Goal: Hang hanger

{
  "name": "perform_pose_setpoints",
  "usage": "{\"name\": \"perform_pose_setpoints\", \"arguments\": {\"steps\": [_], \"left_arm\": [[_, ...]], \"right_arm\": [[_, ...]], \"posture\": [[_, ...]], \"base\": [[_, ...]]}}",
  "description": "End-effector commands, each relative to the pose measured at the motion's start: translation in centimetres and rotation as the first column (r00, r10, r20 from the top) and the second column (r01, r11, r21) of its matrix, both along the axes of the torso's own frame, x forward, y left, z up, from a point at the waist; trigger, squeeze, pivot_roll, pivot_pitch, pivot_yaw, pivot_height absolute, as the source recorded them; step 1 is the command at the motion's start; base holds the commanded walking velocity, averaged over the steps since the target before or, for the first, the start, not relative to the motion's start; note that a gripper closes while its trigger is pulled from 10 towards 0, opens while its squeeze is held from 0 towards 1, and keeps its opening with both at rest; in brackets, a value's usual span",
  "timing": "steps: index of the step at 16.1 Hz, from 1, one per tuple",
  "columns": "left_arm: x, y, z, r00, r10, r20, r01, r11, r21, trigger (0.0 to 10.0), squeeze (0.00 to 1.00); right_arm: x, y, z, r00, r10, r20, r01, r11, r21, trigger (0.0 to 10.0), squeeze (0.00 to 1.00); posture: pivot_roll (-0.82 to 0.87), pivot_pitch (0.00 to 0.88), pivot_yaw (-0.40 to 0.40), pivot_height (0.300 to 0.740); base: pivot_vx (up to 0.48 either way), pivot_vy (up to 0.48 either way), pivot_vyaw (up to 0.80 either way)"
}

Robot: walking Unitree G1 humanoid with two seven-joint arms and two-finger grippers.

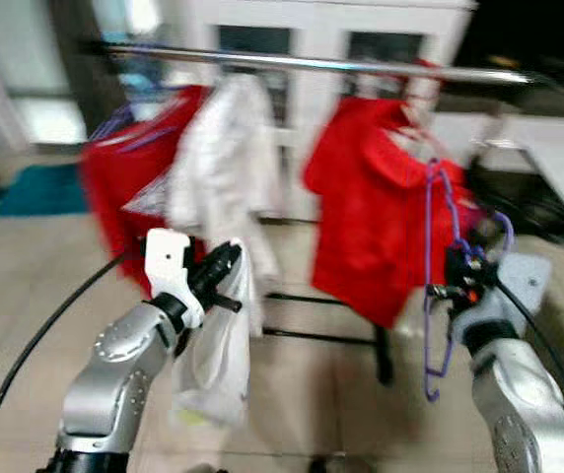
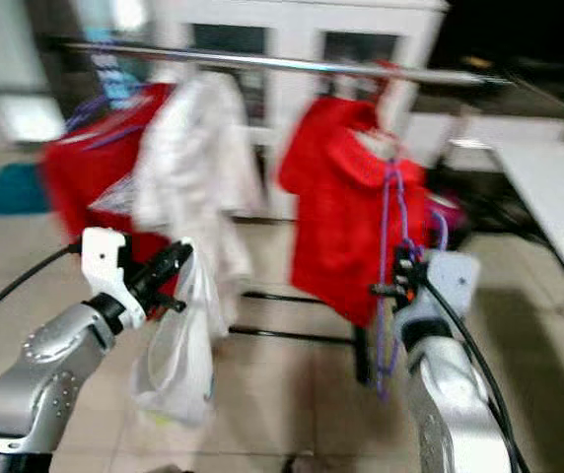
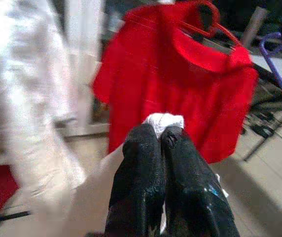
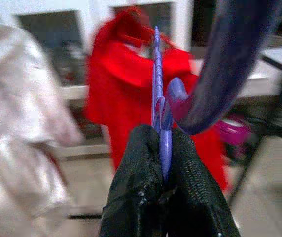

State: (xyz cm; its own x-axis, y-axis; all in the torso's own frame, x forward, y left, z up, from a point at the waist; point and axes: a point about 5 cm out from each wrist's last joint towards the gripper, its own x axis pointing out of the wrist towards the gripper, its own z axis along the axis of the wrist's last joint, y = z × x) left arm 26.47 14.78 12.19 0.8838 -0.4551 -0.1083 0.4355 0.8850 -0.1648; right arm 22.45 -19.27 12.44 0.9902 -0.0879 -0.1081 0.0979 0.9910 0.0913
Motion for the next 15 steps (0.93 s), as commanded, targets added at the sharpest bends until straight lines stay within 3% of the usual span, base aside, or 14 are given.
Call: {"name": "perform_pose_setpoints", "arguments": {"steps": [1, 4, 5, 7, 9, 11, 12, 13, 15], "left_arm": [[0.1, -0.2, 0.3, 1.0, 0.025, 0.019, -0.026, 0.999, 0.048, 10.0, 0.0], [0.1, -0.1, 0.3, 0.996, 0.091, 0.01, -0.092, 0.99, 0.106, 10.0, 0.0], [-0.2, -0.1, 0.1, 0.994, 0.107, 0.004, -0.107, 0.985, 0.134, 10.0, 0.0], [-0.7, 0.4, -0.3, 0.99, 0.131, -0.06, -0.126, 0.988, 0.089, 10.0, 0.0], [-0.2, 0.9, -0.3, 0.984, 0.172, -0.045, -0.164, 0.975, 0.146, 10.0, 0.0], [0.2, 1.4, -0.7, 0.981, 0.17, -0.091, -0.148, 0.966, 0.211, 10.0, 0.0], [0.1, 1.2, -1.0, 0.98, 0.127, -0.155, -0.092, 0.972, 0.216, 10.0, 0.0], [0.2, 1.1, -0.8, 0.984, 0.106, -0.144, -0.079, 0.98, 0.183, 10.0, 0.0], [0.8, 1.6, -0.1, 0.98, 0.199, -0.02, -0.189, 0.956, 0.225, 10.0, 0.0]], "right_arm": [[-0.7, -0.6, 0.1, 1.0, -0.023, -0.014, 0.023, 1.0, 0.012, 10.0, 0.0], [-0.5, -0.7, 0.3, 0.999, -0.048, -0.004, 0.048, 0.997, 0.06, 10.0, 0.0], [-0.1, -0.5, 0.2, 0.999, -0.041, -0.003, 0.041, 0.999, 0.027, 10.0, 0.0], [0.0, 0.2, -0.1, 1.0, 0.001, -0.025, 0.0, 0.999, 0.039, 10.0, 0.0], [0.2, 0.5, -0.2, 1.0, 0.012, -0.029, -0.011, 0.999, 0.039, 10.0, 0.0], [0.3, 0.7, 0.0, 1.0, 0.012, -0.022, -0.011, 0.999, 0.053, 10.0, 0.0], [0.4, 0.9, 0.1, 1.0, -0.002, -0.012, 0.003, 0.998, 0.07, 10.0, 0.0], [0.4, 1.2, 0.1, 1.0, -0.01, -0.016, 0.011, 0.997, 0.074, 10.0, 0.0], [0.9, 1.7, -0.4, 1.0, -0.014, -0.011, 0.015, 0.999, 0.048, 10.0, 0.0]], "posture": [[-0.17, 0.034, 0.001, 0.74], [-0.16, 0.014, -0.028, 0.74], [-0.16, 0.008, -0.04, 0.74], [-0.15, 0.0, -0.052, 0.74], [-0.14, 0.0, -0.04, 0.74], [-0.14, 0.0, -0.018, 0.74], [-0.14, 0.0, -0.013, 0.74], [-0.13, 0.0, -0.004, 0.74], [-0.11, 0.0, 0.005, 0.74]], "base": [[0.0, 0.0, -0.8], [0.0, 0.0, -0.8], [0.0, 0.0, -0.8], [0.0, 0.0, -0.8], [0.0, 0.0, -0.8], [0.0, 0.0, -0.8], [0.0, 0.0, -0.8], [0.0, 0.0, -0.8], [0.0, 0.0, -0.8]]}}
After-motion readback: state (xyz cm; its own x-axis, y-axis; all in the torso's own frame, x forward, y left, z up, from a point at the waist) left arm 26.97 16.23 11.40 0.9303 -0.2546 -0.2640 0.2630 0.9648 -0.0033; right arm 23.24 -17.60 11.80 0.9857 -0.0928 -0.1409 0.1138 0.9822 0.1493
